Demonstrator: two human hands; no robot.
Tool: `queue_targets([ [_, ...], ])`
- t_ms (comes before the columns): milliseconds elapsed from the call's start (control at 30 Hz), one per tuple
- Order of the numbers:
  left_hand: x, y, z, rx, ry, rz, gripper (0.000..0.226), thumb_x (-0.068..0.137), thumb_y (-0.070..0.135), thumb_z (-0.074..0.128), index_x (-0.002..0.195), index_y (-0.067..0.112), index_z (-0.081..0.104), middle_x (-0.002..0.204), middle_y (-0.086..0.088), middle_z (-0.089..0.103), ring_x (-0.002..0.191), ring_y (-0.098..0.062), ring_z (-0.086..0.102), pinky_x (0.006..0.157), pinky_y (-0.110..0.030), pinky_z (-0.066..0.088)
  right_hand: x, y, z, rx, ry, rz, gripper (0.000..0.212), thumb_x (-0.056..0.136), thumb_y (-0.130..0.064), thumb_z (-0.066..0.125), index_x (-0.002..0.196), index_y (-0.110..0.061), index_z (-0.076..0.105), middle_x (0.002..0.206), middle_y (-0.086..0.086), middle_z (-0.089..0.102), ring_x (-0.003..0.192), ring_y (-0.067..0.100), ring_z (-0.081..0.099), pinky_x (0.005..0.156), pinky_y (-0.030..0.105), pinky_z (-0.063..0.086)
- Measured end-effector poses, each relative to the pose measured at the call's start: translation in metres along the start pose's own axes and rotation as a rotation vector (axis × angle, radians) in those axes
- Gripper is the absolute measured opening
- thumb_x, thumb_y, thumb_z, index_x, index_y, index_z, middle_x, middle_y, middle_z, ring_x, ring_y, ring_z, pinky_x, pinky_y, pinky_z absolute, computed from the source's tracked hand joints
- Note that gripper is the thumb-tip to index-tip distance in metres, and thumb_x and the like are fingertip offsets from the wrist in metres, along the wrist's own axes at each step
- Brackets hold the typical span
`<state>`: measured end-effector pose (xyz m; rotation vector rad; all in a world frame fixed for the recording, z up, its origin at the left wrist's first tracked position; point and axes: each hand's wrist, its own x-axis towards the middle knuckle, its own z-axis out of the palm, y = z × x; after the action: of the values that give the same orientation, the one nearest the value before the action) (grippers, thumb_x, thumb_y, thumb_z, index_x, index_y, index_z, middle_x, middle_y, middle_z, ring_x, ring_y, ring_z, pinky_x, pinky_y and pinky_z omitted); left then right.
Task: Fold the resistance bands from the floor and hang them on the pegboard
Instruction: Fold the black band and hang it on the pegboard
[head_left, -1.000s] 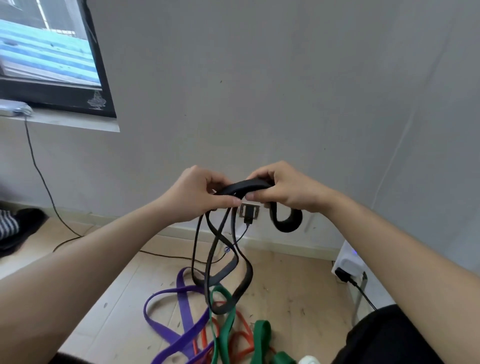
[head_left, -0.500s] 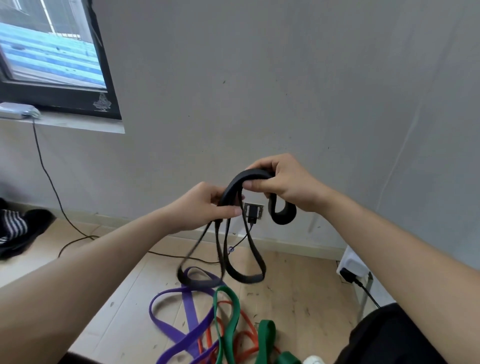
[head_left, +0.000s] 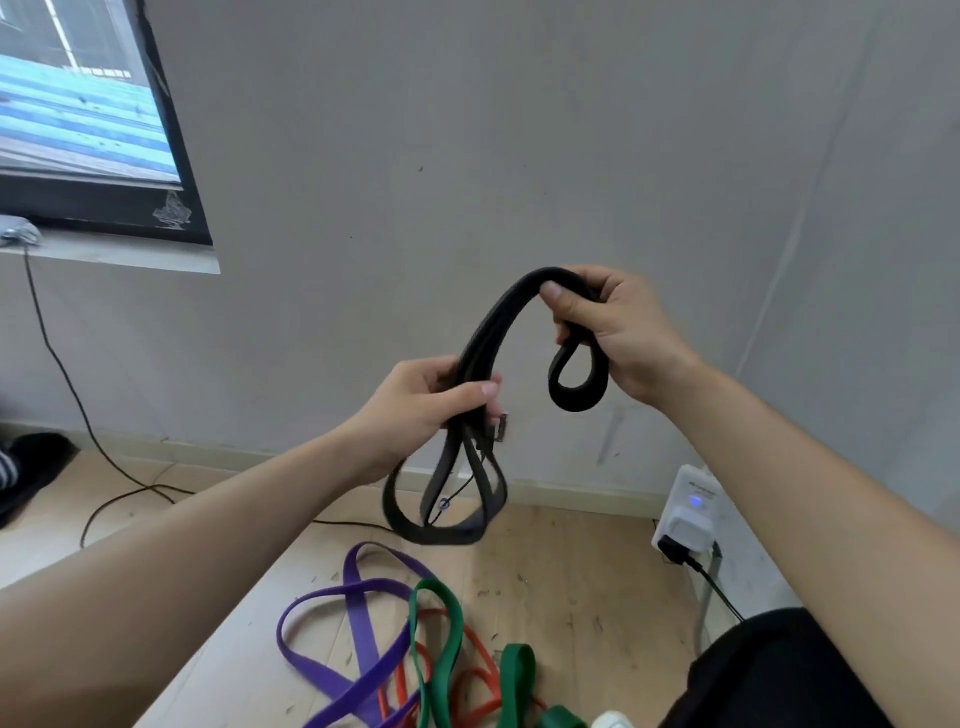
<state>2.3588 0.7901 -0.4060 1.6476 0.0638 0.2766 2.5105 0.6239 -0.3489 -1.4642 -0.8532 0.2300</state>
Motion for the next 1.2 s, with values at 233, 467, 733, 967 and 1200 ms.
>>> queue_targets([
  [233, 0.004, 0.011, -0.021, 0.049, 0.121, 0.077, 0.011, 0.094, 0.005, 0.068, 0.105, 0.004, 0.072, 0.085, -0.010, 0.073, 0.081, -0.020, 0.070, 0.085, -0.025, 0.059, -0.008, 0.026, -0.032, -0.316, -0.312, 0.215, 0.020, 0.089, -0.014, 0.072, 0.104, -0.001, 0.069, 0.089, 0.017, 0.073, 0.086, 0.015, 0.067, 0.088, 0.030, 0.049],
  [467, 0.003, 0.016, -0.024, 0.201, 0.052, 0.082, 0.016, 0.089, 0.004, 0.075, 0.105, 0.007, 0.076, 0.083, 0.000, 0.076, 0.077, -0.014, 0.070, 0.078, -0.023, 0.059, -0.019, 0.038, 0.009, -0.604, -0.689, 0.316, 0.048, 0.083, -0.025, 0.081, 0.127, -0.027, 0.063, 0.122, -0.011, 0.069, 0.113, 0.001, 0.061, 0.098, 0.020, 0.047],
  [733, 0.002, 0.023, -0.037, 0.315, 0.013, 0.117, 0.018, 0.087, 0.010, 0.080, 0.104, 0.010, 0.078, 0.085, -0.010, 0.076, 0.074, -0.016, 0.068, 0.078, -0.028, 0.057, -0.016, 0.019, 0.045, -0.239, -0.475, 0.088, 0.034, 0.086, -0.011, 0.076, 0.119, -0.008, 0.066, 0.110, 0.017, 0.072, 0.106, 0.030, 0.068, 0.100, 0.051, 0.051],
  [967, -0.001, 0.037, -0.040, 0.330, 0.022, 0.052, 0.035, 0.084, 0.013, 0.083, 0.114, 0.010, 0.066, 0.090, -0.020, 0.076, 0.076, -0.015, 0.067, 0.076, -0.025, 0.054, -0.005, -0.003, 0.034, -0.144, -0.352, 0.055, 0.022, 0.088, -0.003, 0.072, 0.110, -0.002, 0.071, 0.100, 0.021, 0.073, 0.086, 0.021, 0.069, 0.086, 0.032, 0.058],
  [1200, 0.020, 0.072, -0.038, 0.215, 0.045, 0.083, 0.038, 0.087, 0.019, 0.079, 0.122, 0.018, 0.065, 0.099, -0.009, 0.077, 0.093, -0.020, 0.073, 0.096, -0.036, 0.057, 0.021, -0.033, 0.019, 0.075, -0.132, 0.027, 0.015, 0.088, -0.001, 0.069, 0.098, -0.012, 0.072, 0.080, -0.001, 0.071, 0.075, 0.014, 0.066, 0.081, 0.033, 0.057],
])
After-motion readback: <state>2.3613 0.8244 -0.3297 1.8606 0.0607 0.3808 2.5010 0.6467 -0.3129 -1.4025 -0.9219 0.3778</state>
